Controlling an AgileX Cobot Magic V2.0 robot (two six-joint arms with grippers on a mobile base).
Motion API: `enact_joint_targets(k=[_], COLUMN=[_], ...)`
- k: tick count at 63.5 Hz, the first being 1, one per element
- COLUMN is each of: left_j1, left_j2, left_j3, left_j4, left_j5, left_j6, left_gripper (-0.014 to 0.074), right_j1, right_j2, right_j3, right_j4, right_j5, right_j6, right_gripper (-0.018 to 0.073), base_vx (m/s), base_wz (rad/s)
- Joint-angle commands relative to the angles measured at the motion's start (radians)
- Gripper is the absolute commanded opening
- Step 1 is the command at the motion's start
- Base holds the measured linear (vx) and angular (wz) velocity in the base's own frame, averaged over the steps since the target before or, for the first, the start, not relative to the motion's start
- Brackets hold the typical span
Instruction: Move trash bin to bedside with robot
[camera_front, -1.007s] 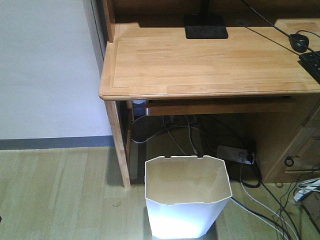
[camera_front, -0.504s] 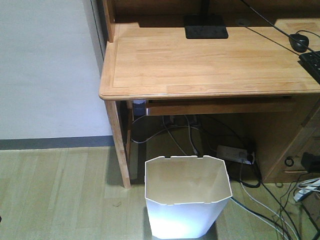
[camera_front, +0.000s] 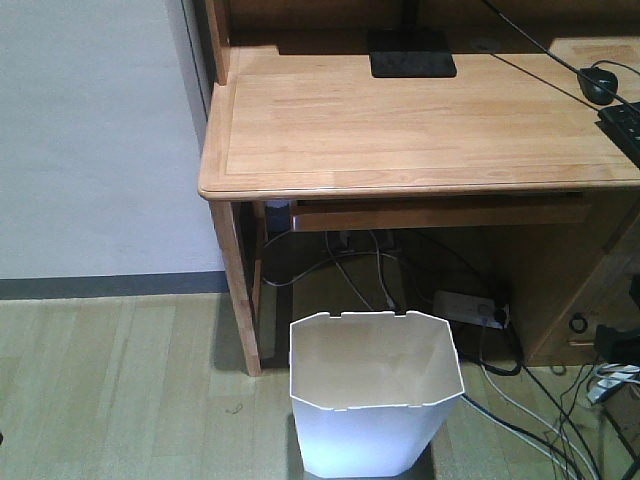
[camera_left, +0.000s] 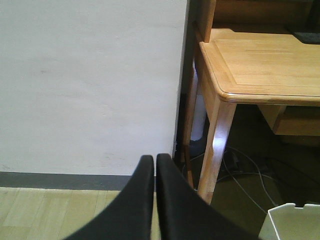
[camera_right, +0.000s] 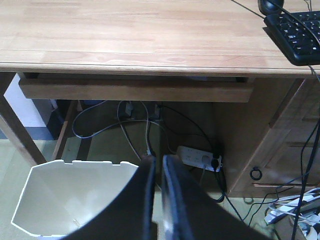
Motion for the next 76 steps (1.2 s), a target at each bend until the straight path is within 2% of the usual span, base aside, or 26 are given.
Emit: enact_joint_targets(k=[1, 12, 26, 33, 56, 76], left_j1=[-0.003, -0.003, -0.003, -0.003, -0.003, -0.003], left_j2=[-0.014, -0.014, -0.014, -0.014, -0.014, -0.014], left_j3=[0.003, 0.003, 0.003, 0.003, 0.003, 0.003], left_j4=[-0.002, -0.002, -0.002, -0.002, -0.002, -0.002], left_j5=[-0.066, -0.066, -0.066, -0.066, -0.066, -0.066], left_j6=[-0.004, -0.004, -0.004, -0.004, -0.004, -0.004], left_gripper=[-0.0006, -0.0006, -0.0006, -0.0006, -0.0006, -0.0006], right_j1=[-0.005, -0.005, -0.005, -0.005, -0.005, -0.005], right_j2=[0.007, 0.007, 0.007, 0.007, 0.017, 0.314], right_j3=[-0.036, -0.036, -0.036, -0.036, -0.036, -0.187], right_j4=[0.001, 0.001, 0.001, -0.002, 0.016, 0.026], right_j5=[-0.062, -0.053, -0.042, -0.043, -0.073, -0.059], right_j6=[-0.004, -0.004, -0.003, -0.003, 0.028, 0.017], right_gripper=[0.0099, 0.0229, 0.0465, 0.0538, 0.0549, 0.0549], base_vx=[0.0, 0.0, 0.0, 0.0, 0.0, 0.0], base_wz=[0.0, 0.0, 0.0, 0.0, 0.0, 0.0])
